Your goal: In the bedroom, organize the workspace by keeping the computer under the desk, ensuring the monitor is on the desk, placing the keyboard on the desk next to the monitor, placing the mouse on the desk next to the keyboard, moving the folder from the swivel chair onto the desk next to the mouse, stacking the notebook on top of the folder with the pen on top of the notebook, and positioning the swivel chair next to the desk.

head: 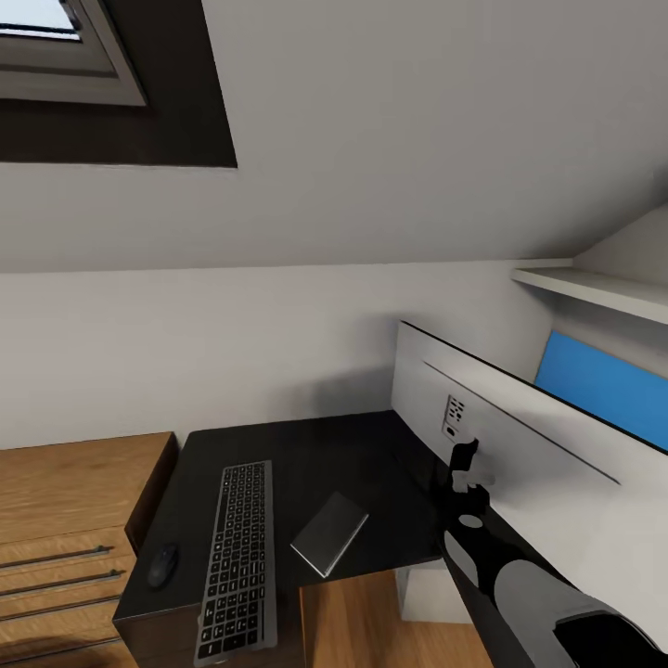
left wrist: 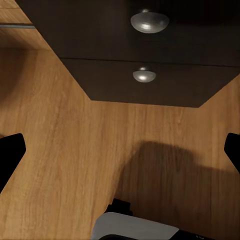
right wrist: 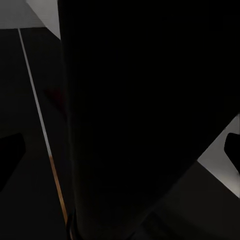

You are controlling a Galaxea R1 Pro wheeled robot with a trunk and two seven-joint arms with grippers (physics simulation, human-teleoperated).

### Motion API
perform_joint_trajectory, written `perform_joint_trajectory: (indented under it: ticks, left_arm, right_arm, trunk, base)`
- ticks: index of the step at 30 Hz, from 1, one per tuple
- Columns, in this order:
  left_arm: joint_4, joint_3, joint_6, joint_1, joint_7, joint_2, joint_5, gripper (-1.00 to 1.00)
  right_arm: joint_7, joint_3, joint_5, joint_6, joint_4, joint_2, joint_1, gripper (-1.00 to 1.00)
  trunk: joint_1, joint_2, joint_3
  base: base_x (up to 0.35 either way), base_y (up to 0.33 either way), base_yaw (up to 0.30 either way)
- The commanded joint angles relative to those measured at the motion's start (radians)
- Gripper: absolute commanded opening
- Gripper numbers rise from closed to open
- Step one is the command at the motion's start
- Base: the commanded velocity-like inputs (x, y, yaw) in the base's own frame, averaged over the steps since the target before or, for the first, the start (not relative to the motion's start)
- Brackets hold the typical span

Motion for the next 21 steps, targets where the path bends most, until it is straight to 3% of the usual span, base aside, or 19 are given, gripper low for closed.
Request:
perform_joint_trajectory:
  ticks: [1, 15, 16, 21]
  left_arm:
    - [0.0, -0.009, -0.003, -0.001, 0.006, 0.0, 0.007, 1.0]
    - [0.0, -0.009, -0.003, -0.001, 0.006, -0.001, 0.007, 1.0]
    - [0.0, -0.009, -0.003, -0.001, 0.006, -0.001, 0.007, 1.0]
    - [0.001, -0.009, -0.003, -0.001, 0.006, -0.001, 0.007, 1.0]
  right_arm:
    - [-0.003, 0.009, -0.011, -0.004, 0.001, -0.001, -0.001, 1.0]
    - [-0.004, 0.009, -0.011, -0.005, 0.001, -0.001, -0.001, 1.0]
    - [-0.004, 0.009, -0.011, -0.005, 0.001, -0.001, -0.001, -1.0]
    - [-0.004, 0.009, -0.011, -0.005, 0.0, -0.001, -0.001, -1.0]
  trunk:
    - [0.0, -0.002, -0.002]
    - [0.0, -0.002, -0.002]
    - [0.0, -0.002, -0.002]
    - [0.0, -0.002, -0.002]
  base:
    - [0.0, 0.0, 0.0]
    - [0.06, 0.0, 0.0]
    - [0.006, 0.0, 0.0]
    - [0.002, 0.0, 0.0]
